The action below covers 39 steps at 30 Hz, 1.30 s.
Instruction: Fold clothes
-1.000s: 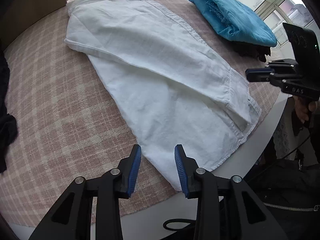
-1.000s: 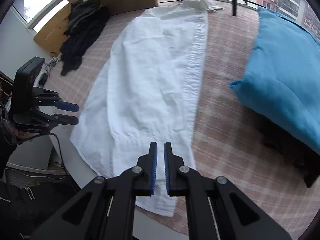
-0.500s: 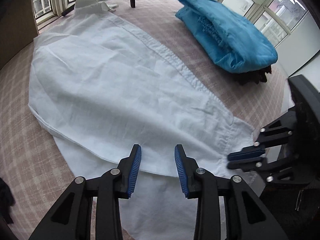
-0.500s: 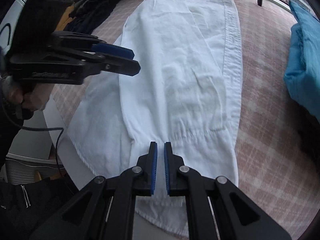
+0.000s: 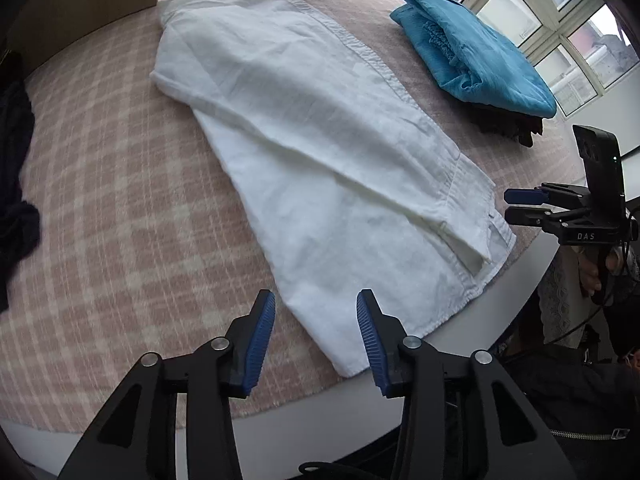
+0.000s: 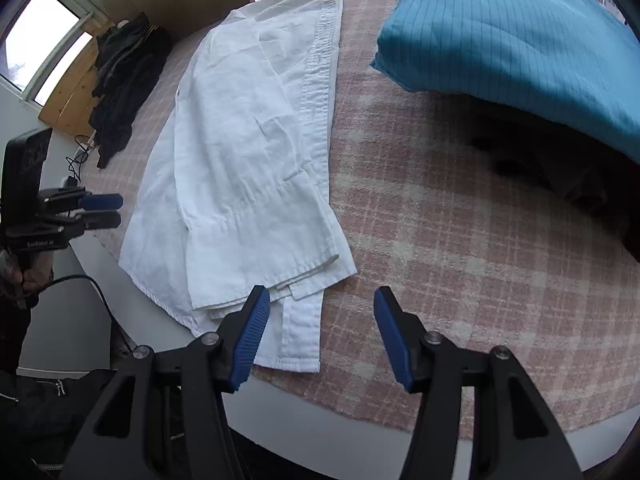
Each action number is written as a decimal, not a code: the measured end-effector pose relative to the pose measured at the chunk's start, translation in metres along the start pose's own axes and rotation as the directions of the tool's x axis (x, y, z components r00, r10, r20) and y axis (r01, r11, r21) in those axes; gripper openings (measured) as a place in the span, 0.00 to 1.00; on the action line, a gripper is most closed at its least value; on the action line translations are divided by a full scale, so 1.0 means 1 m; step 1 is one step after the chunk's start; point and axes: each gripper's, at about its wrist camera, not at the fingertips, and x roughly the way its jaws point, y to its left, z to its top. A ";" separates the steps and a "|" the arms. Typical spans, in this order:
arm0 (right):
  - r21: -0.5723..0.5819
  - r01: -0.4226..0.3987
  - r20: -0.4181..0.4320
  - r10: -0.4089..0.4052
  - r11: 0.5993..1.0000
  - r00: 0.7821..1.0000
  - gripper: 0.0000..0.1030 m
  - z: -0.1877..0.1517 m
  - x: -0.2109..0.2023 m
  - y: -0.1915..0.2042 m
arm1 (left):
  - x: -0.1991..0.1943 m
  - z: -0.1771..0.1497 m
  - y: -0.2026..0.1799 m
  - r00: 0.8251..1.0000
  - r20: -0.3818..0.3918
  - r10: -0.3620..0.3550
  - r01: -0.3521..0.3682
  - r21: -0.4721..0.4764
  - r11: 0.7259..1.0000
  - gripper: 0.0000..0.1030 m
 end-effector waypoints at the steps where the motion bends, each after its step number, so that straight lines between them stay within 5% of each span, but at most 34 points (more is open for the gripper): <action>1: 0.003 -0.001 0.000 0.001 1.000 1.000 0.52 0.000 0.002 0.000 | 0.004 0.000 0.000 1.000 -0.007 -0.002 0.002 -0.014 1.000 0.41; 11: -0.119 0.094 -0.021 -0.098 0.988 0.995 0.52 -0.011 0.015 0.025 | 0.041 -0.004 -0.015 0.994 -0.104 -0.038 0.033 -0.055 0.998 0.42; 16: -0.168 0.020 -0.009 -0.022 0.986 1.000 0.39 -0.012 0.018 0.032 | 0.045 0.000 -0.028 0.995 -0.100 0.000 -0.002 -0.015 1.000 0.42; 17: -0.159 -0.002 -0.010 0.000 0.987 1.000 0.33 -0.012 0.019 0.028 | 0.045 0.000 -0.029 0.996 -0.093 0.003 -0.004 -0.013 1.000 0.39; 19: -0.140 -0.047 -0.011 0.046 0.989 0.999 0.20 -0.011 0.022 0.022 | 0.045 0.001 -0.027 0.997 -0.081 -0.014 0.012 -0.025 1.000 0.07; 23: -0.116 -0.128 -0.018 0.127 0.985 0.992 0.09 -0.008 0.027 0.017 | 0.045 0.002 -0.021 0.995 -0.069 -0.067 0.063 -0.060 0.996 0.04; 30: 0.090 -0.367 0.035 0.365 0.926 0.930 0.07 0.013 0.007 -0.016 | 0.013 0.018 -0.007 0.979 0.011 -0.205 0.205 -0.137 0.969 0.03; 37: 0.053 -0.458 0.217 0.438 0.887 0.873 0.07 0.076 -0.057 -0.003 | -0.047 0.070 0.017 0.960 0.156 -0.232 0.250 -0.104 0.963 0.03; 39: 0.029 -0.444 0.242 0.425 0.895 0.872 0.07 0.100 -0.071 -0.002 | -0.058 0.088 0.032 0.956 0.188 -0.227 0.248 -0.099 0.964 0.03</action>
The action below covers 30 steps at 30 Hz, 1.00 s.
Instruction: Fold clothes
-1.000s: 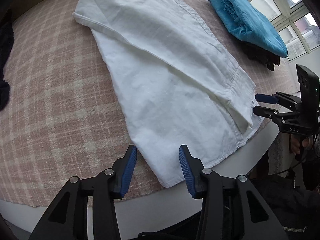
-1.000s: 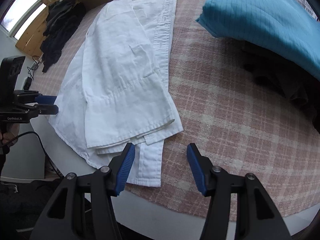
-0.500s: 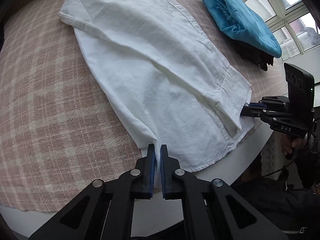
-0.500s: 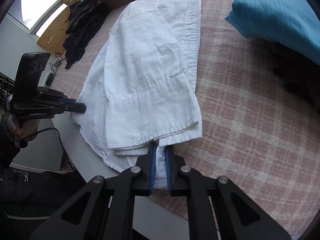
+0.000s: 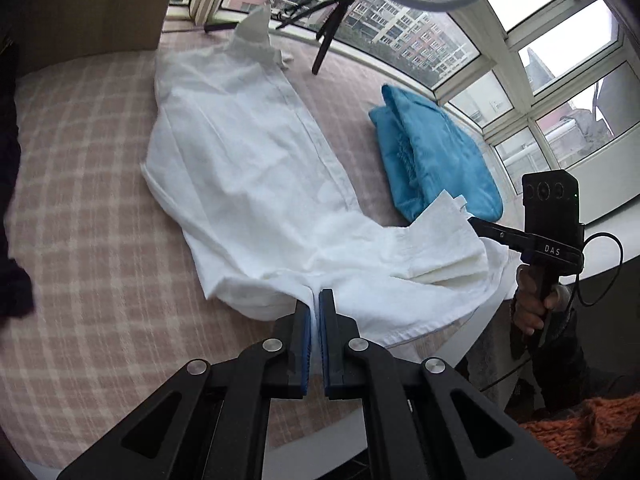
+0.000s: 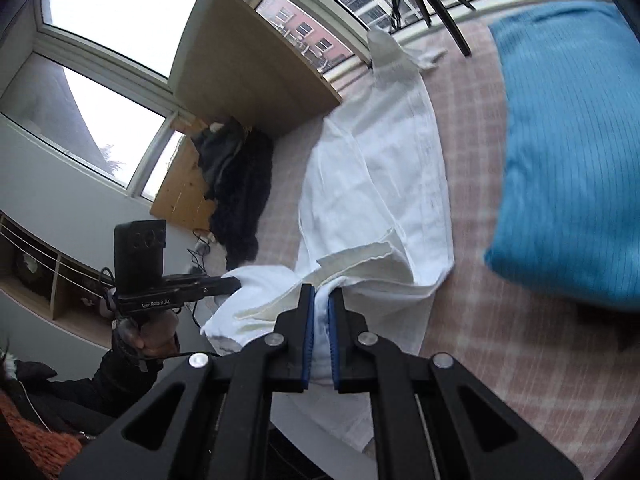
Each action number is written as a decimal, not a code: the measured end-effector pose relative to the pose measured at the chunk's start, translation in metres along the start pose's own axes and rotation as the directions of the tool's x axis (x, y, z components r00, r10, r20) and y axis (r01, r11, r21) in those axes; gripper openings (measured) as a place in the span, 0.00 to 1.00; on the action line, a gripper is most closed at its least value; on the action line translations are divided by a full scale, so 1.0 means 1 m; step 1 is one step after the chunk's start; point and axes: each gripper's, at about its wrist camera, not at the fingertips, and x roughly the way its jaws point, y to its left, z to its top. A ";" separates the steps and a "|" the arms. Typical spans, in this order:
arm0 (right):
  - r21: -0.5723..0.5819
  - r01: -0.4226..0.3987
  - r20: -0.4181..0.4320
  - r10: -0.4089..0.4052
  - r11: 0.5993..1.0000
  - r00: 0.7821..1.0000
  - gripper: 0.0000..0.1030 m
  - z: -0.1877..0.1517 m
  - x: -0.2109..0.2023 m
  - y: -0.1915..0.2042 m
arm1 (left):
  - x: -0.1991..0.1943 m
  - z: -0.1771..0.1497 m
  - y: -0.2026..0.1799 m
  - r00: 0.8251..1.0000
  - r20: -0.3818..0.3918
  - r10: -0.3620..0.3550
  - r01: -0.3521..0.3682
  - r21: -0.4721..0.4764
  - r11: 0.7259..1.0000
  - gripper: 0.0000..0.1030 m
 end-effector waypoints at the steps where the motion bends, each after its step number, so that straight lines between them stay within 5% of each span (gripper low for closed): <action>1: -0.011 0.008 0.012 -0.008 1.000 1.000 0.07 0.012 -0.003 0.003 | -0.002 0.008 0.003 1.000 0.002 -0.001 0.001 -0.002 1.000 0.03; 5: -0.030 0.036 -0.004 -0.036 0.999 0.999 0.07 0.027 0.000 0.010 | 0.010 0.020 0.002 1.000 -0.022 0.005 -0.005 0.033 0.999 0.03; 15: 0.195 0.020 -0.054 -0.009 0.981 0.998 0.07 -0.069 0.031 -0.023 | 0.021 0.007 0.018 0.996 -0.086 0.007 -0.002 0.061 0.998 0.03; 20: 0.202 0.095 -0.093 -0.078 0.975 0.993 0.07 -0.102 0.055 -0.019 | 0.031 0.014 0.030 0.992 -0.126 0.004 0.002 0.051 0.999 0.03; 30: 0.275 0.110 0.034 -0.124 0.955 0.992 0.07 -0.074 0.032 -0.018 | 0.030 0.012 0.036 0.988 -0.147 -0.053 0.059 0.036 0.998 0.03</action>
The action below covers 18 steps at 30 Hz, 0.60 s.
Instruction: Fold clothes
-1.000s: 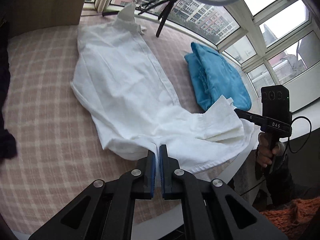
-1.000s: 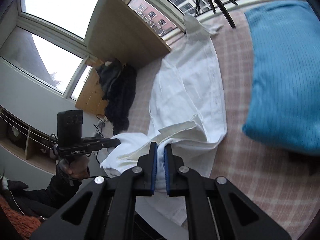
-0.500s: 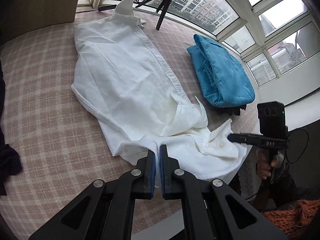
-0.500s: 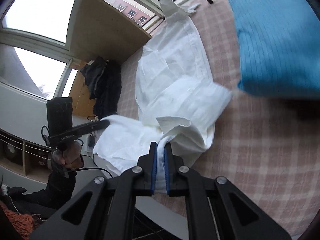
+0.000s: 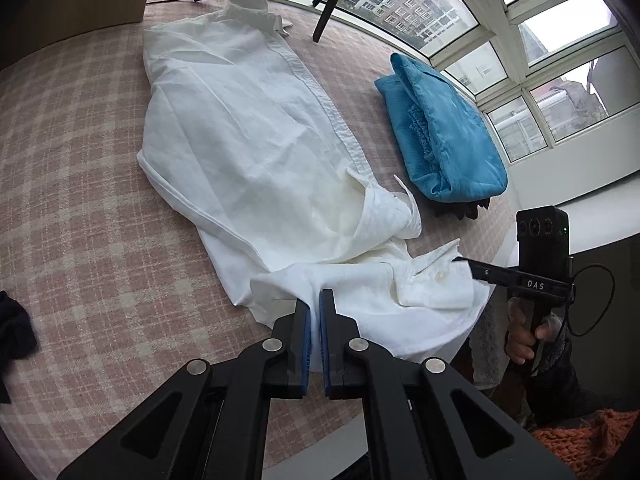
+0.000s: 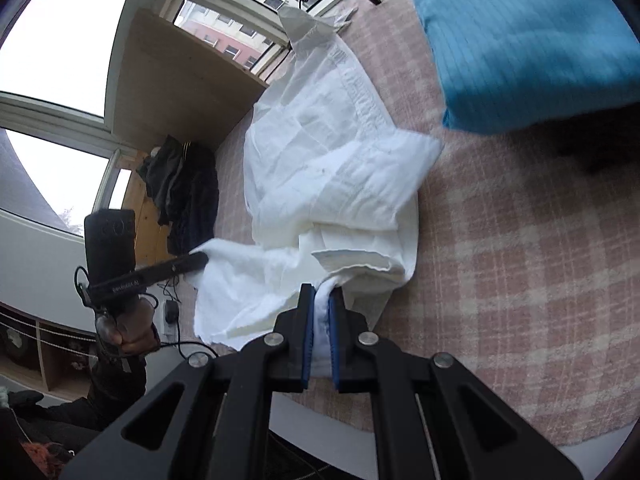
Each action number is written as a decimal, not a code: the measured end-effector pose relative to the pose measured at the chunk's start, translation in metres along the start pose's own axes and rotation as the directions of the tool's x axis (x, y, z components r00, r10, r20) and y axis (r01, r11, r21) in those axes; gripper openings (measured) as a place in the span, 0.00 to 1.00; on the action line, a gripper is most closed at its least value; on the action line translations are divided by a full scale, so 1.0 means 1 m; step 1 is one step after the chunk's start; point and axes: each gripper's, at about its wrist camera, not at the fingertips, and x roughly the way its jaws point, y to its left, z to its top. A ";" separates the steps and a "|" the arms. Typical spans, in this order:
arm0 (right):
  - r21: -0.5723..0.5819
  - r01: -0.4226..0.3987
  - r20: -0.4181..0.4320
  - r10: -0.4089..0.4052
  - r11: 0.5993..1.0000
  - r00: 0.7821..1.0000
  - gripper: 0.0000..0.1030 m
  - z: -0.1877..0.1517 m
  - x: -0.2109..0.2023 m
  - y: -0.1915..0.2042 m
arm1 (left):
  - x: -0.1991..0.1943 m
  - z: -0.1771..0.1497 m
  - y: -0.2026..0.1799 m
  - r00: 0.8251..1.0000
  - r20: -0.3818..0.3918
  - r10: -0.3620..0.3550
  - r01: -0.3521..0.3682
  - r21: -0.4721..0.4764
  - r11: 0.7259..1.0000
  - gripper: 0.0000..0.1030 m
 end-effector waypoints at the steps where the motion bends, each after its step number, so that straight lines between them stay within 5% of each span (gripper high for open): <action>1: -0.015 0.007 0.012 -0.007 1.000 1.000 0.07 0.009 -0.001 0.005 | 0.000 0.005 0.002 1.000 0.005 -0.004 0.004 -0.008 1.000 0.03; 7: -0.112 0.116 0.089 -0.106 0.987 0.990 0.07 0.094 0.014 0.045 | 0.008 0.059 0.023 0.998 0.041 0.044 -0.042 -0.055 0.998 0.08; 12: -0.134 0.327 -0.011 -0.331 0.936 0.943 0.11 0.153 0.072 0.037 | 0.045 0.096 0.051 0.990 -0.050 0.128 -0.132 -0.084 0.988 0.13; 18: -0.071 0.313 -0.054 -0.317 0.947 0.947 0.21 0.161 0.061 0.027 | 0.051 0.095 0.048 0.986 -0.059 0.153 -0.156 -0.042 0.987 0.14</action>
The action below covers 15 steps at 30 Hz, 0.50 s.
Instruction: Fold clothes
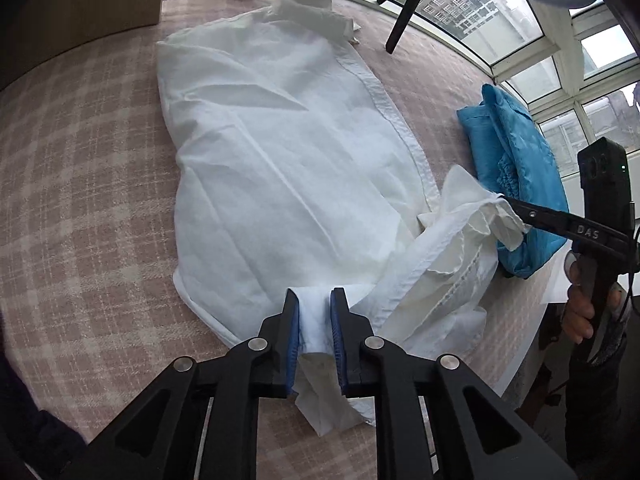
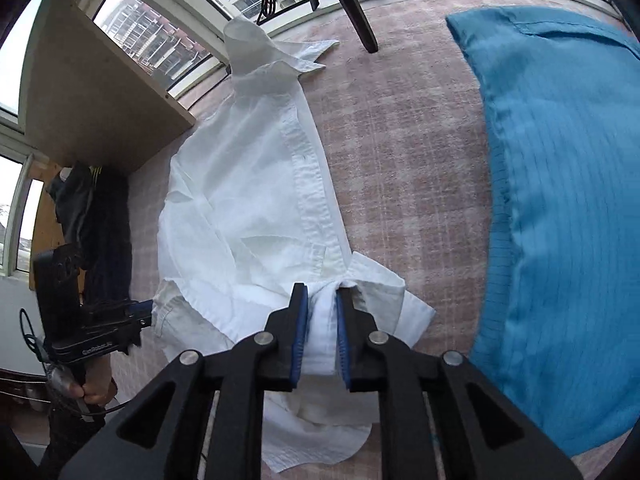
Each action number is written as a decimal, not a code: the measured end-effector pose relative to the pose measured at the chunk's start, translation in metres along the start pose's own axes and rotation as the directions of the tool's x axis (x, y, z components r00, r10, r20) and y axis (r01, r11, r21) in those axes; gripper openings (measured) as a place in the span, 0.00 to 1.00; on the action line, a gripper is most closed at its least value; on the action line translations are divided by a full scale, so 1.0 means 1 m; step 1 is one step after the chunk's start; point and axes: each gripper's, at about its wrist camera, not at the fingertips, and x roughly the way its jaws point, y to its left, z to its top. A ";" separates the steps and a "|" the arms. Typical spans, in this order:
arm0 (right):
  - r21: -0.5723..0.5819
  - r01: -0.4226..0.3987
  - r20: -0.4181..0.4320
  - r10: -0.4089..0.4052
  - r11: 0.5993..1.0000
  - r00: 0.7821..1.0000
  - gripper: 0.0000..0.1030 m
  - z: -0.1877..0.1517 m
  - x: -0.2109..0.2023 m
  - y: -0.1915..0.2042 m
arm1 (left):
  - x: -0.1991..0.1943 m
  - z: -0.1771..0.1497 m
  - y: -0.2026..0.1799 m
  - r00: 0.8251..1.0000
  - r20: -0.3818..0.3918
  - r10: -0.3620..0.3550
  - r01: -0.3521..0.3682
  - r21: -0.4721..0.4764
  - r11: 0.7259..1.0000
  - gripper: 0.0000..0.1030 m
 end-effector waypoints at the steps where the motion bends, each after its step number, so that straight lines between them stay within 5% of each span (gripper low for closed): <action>1: 0.007 -0.003 0.025 0.003 1.000 1.000 0.31 -0.002 -0.011 -0.002 | 0.001 0.000 0.001 1.000 -0.003 0.005 -0.005 -0.001 1.000 0.14; 2: 0.006 -0.008 0.062 0.007 1.000 0.998 0.39 -0.004 -0.025 -0.004 | 0.002 0.000 0.002 1.000 -0.007 0.006 -0.006 -0.003 1.000 0.14; 5: -0.006 -0.021 0.139 0.022 1.000 0.990 0.42 -0.021 -0.063 -0.010 | 0.002 0.002 0.006 1.000 -0.016 0.008 -0.008 -0.013 1.000 0.14; 8: -0.025 0.024 0.097 -0.021 0.999 0.995 0.43 -0.057 -0.073 -0.012 | -0.001 0.003 0.005 1.000 -0.018 0.014 -0.015 -0.009 1.000 0.14; 10: 0.006 0.044 0.041 -0.044 0.999 0.998 0.42 -0.087 -0.057 -0.019 | -0.005 0.002 0.001 0.998 -0.005 0.059 -0.059 0.019 0.998 0.23; 15: -0.006 0.041 -0.018 -0.041 0.999 0.999 0.36 -0.138 -0.010 -0.020 | -0.023 -0.001 0.006 0.993 0.026 0.115 -0.117 0.043 0.992 0.23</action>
